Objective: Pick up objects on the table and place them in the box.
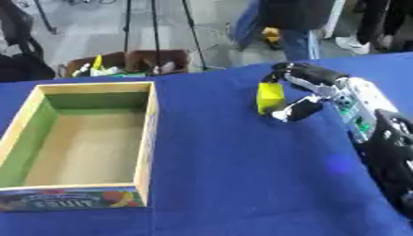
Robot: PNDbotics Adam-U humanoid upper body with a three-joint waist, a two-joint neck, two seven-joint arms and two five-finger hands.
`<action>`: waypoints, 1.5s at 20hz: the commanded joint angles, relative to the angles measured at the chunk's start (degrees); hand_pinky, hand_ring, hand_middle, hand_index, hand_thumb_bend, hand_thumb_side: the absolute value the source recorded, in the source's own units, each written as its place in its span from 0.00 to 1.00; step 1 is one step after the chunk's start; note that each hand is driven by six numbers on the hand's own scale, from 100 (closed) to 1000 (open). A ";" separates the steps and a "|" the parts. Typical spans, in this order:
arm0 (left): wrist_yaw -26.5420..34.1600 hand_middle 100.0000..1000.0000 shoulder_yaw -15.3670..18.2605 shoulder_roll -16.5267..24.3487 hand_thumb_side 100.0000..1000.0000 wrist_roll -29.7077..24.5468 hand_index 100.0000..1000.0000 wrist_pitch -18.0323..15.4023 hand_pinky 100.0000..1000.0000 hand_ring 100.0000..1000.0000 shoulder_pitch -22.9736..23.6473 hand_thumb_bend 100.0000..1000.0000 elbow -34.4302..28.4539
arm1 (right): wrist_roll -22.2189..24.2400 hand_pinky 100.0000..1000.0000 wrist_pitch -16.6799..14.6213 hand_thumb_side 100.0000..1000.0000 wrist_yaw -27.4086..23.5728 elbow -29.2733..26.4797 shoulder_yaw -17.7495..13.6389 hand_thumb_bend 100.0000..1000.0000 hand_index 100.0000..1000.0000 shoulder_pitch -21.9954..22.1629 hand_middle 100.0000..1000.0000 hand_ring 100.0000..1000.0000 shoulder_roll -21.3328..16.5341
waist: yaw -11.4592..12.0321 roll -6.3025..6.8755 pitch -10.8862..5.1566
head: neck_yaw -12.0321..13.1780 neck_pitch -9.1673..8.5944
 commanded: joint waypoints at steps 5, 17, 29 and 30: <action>-0.22 0.41 0.02 0.36 0.68 -0.34 0.59 -0.20 0.26 0.35 -0.02 0.12 -0.45 | 0.56 0.75 0.22 0.28 0.90 0.29 -0.51 0.29 0.73 -0.05 0.52 1.00 -2.19 | 0.07 0.01 -1.02 | -0.87 -1.39; -0.22 0.41 0.00 0.35 0.69 -0.58 0.59 -0.14 0.26 0.36 -0.07 0.11 -0.41 | -0.78 0.74 0.46 0.30 0.24 0.19 -0.64 0.25 0.65 0.18 0.43 1.00 -1.96 | 0.03 -0.05 -1.29 | -1.18 -1.28; -0.15 0.41 0.45 1.36 0.68 -0.22 0.59 1.02 0.26 0.36 -0.52 0.09 -0.95 | -4.11 0.71 1.03 0.38 -3.75 -2.50 -0.36 0.10 0.57 0.46 0.35 1.00 -2.70 | -0.40 -1.29 -3.81 | -0.70 -0.33; -0.13 0.41 0.47 1.46 0.70 -0.18 0.59 1.12 0.26 0.36 -0.57 0.09 -1.02 | -4.28 0.71 1.09 0.46 -4.31 -2.83 -0.30 0.09 0.57 0.53 0.34 1.00 -2.76 | -0.44 -1.40 -4.02 | -0.66 -0.25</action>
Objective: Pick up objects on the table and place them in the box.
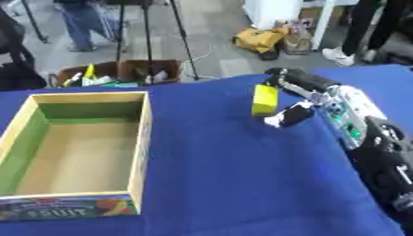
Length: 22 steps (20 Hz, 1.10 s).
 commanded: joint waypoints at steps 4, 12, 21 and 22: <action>-0.09 0.41 0.60 1.76 0.67 0.29 0.59 0.79 0.26 0.36 -0.34 0.09 -1.49 | -0.94 0.70 0.51 0.34 -4.31 -3.09 0.01 0.17 0.52 -0.28 0.30 1.00 -2.84 | -0.21 -0.87 -2.93 | 0.33 0.67; 0.13 0.41 0.82 2.74 0.67 0.80 0.59 1.75 0.27 0.36 -0.65 0.08 -2.05 | 0.67 0.69 1.49 0.31 -13.61 -8.93 1.77 0.28 0.46 -0.08 0.25 0.97 -2.99 | -0.33 -1.69 -5.42 | 0.78 1.91; 0.46 0.41 0.81 3.99 0.66 1.30 0.59 2.90 0.27 0.36 -0.87 0.08 -2.71 | 2.79 0.68 4.67 0.31 -21.02 -14.63 5.33 0.36 0.45 -3.73 0.25 0.94 1.48 | 0.35 -2.62 -8.76 | 0.82 3.92; 0.52 0.41 0.80 4.08 0.66 1.33 0.59 2.99 0.27 0.36 -0.92 0.08 -2.77 | 3.33 0.68 4.95 0.31 -21.07 -14.39 5.65 0.36 0.45 -4.23 0.25 0.94 2.20 | 0.55 -2.72 -9.01 | 0.82 3.99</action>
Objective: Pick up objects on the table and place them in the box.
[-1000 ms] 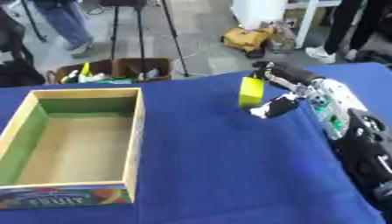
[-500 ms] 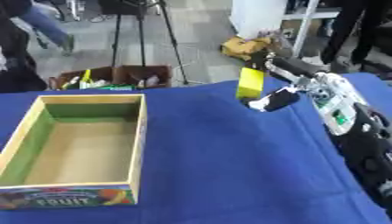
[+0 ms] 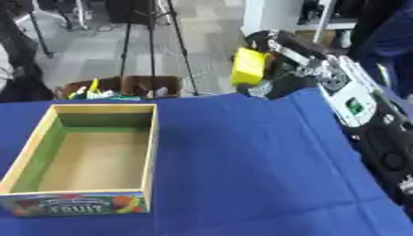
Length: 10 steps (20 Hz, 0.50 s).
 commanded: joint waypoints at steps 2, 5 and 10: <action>0.38 0.41 0.44 1.69 0.66 0.24 0.59 0.52 0.27 0.36 -0.43 0.07 -1.71 | 1.81 0.68 1.21 0.30 -1.30 -0.45 0.86 0.37 0.45 -2.71 0.24 0.95 1.63 | 0.51 -0.26 -1.88 | 0.08 0.44; 0.48 0.41 0.40 1.88 0.66 0.34 0.59 0.67 0.27 0.36 -0.62 0.07 -1.85 | 2.85 0.69 1.45 0.30 -1.24 0.12 1.40 0.38 0.45 -3.84 0.24 0.96 3.41 | 1.05 -0.50 -2.17 | -0.18 0.46; 0.61 0.41 0.29 1.99 0.66 0.35 0.59 0.80 0.27 0.36 -0.97 0.07 -2.05 | 4.41 0.70 1.87 0.27 -1.36 0.75 2.29 0.40 0.45 -5.78 0.24 0.97 6.31 | 2.03 -0.83 -2.21 | -1.05 0.67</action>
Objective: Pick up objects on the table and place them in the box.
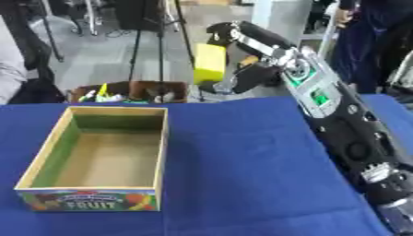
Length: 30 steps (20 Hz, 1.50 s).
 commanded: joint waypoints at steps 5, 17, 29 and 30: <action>0.42 0.41 0.04 1.51 0.66 -0.17 0.59 0.10 0.27 0.36 -0.71 0.07 -1.70 | 3.30 0.70 0.06 0.27 0.53 0.93 1.15 0.39 0.45 -3.53 0.24 0.99 3.30 | 1.05 -0.06 -1.15 | -1.14 0.30; 0.65 0.41 -0.23 1.51 0.65 -0.47 0.59 0.24 0.27 0.36 -1.47 0.07 -1.89 | 4.06 0.69 -1.80 0.30 4.70 3.13 3.20 0.34 0.45 -6.06 0.23 0.98 7.96 | 2.92 -0.89 -0.92 | -2.18 0.62; 0.64 0.41 -0.26 1.23 0.64 -0.51 0.58 1.08 0.28 0.36 -2.07 0.07 -2.40 | 3.73 0.67 -4.98 0.34 10.94 5.49 5.80 0.24 0.44 -7.10 0.23 0.98 13.37 | 3.60 -1.93 -1.01 | -3.34 1.72; 0.65 0.41 -0.29 1.18 0.64 -0.55 0.58 1.12 0.28 0.36 -2.04 0.07 -2.40 | 3.64 0.67 -5.17 0.34 11.76 5.85 6.00 0.23 0.44 -7.22 0.23 0.98 14.04 | 3.68 -1.90 -1.03 | -3.96 2.11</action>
